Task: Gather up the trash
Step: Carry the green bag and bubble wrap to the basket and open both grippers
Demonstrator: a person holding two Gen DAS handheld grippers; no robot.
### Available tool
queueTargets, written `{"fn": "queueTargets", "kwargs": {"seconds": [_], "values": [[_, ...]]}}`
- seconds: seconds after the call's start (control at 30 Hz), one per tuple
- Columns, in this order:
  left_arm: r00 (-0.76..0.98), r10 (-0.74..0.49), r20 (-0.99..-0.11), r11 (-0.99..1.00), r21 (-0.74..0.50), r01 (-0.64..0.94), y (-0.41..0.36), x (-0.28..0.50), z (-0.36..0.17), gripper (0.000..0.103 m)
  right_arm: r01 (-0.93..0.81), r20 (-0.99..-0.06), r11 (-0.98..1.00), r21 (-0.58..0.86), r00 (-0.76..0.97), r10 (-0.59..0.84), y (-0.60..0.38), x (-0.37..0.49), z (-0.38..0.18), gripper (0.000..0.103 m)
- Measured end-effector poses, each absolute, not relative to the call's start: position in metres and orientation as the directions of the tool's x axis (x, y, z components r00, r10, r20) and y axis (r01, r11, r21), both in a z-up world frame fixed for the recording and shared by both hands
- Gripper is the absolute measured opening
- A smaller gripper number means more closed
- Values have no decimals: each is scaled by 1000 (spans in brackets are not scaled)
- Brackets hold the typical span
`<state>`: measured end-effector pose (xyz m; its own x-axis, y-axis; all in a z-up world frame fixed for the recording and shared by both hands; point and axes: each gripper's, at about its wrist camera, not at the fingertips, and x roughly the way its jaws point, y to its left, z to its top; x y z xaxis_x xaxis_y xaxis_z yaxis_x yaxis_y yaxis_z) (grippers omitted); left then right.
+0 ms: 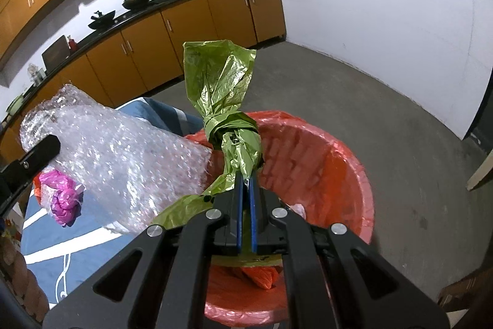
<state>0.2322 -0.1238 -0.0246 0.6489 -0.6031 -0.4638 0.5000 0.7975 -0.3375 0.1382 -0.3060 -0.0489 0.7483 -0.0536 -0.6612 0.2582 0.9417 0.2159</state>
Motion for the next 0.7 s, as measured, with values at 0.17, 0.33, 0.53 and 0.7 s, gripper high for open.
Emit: {"fn": "queueTargets", "kwargs": {"seconds": [0.17,0.33,0.53,0.7], "values": [[628,-611,-481,791,-336,512,-137,233,-31,5,275,-661,934,227,748,-60,-313,134,-50,4],[606,-621,-497,782,-338,524,-146,234,-36,6,284,-658,928,239,750,-61,-319,132,-52,5],[576,-625,-527,776,-341,530,-153,239,-44,28,293,-655,923,249,753,-62,-320,130,-56,24],[581,-603,-546,794,-340,504,-144,241,-51,31,304,-655,921,244,752,-74,-322,129,-57,28]]}}
